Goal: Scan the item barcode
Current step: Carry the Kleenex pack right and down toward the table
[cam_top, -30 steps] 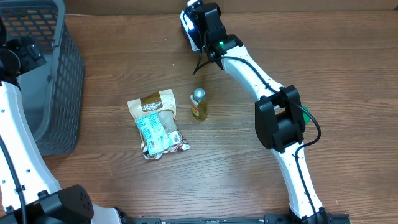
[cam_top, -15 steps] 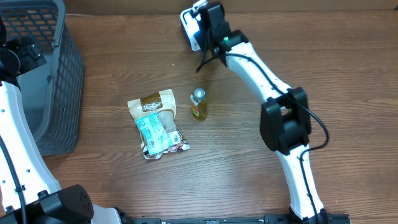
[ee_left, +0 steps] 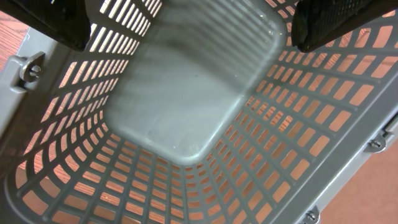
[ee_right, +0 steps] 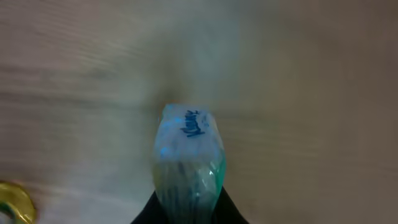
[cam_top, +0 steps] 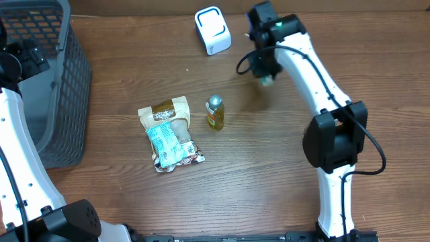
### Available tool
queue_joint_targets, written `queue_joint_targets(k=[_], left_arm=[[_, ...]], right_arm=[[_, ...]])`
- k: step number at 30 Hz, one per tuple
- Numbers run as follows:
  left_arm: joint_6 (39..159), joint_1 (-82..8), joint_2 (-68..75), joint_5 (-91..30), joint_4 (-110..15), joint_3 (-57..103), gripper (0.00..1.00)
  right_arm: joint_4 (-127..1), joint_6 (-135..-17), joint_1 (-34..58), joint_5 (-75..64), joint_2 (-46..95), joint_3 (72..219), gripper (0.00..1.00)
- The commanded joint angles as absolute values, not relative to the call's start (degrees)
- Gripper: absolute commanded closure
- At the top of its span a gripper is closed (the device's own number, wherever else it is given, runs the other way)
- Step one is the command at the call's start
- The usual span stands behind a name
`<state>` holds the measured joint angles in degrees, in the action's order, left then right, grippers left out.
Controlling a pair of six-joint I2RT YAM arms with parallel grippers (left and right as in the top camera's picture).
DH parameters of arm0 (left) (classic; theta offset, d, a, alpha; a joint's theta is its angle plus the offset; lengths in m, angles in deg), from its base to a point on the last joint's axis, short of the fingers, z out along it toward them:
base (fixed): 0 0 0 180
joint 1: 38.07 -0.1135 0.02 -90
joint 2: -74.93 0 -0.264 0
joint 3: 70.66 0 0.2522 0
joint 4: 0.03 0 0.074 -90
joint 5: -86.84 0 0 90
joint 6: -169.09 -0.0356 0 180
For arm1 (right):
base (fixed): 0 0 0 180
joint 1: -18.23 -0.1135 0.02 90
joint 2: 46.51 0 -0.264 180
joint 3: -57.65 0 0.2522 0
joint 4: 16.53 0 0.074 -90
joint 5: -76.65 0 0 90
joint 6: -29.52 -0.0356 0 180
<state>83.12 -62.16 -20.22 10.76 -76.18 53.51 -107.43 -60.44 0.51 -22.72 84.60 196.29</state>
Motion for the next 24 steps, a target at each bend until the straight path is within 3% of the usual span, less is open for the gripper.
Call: queue_joint_targets(k=[1,16,24], left_arm=[[82.0,-62.0,-20.2,10.3,-76.2,54.3,0.0],[82.0,-62.0,-20.2,10.3,-76.2,54.3,0.01],[82.0,-62.0,-20.2,10.3,-76.2,54.3,0.01]], right_arm=[[-110.2,-65.2,4.6,-21.2,84.5,192.6,0.9],[-106.6,-65.2,9.9,-17.7,84.5,182.0,0.84],[-106.5,-65.2,9.9,-17.8,84.5,182.0,0.73]])
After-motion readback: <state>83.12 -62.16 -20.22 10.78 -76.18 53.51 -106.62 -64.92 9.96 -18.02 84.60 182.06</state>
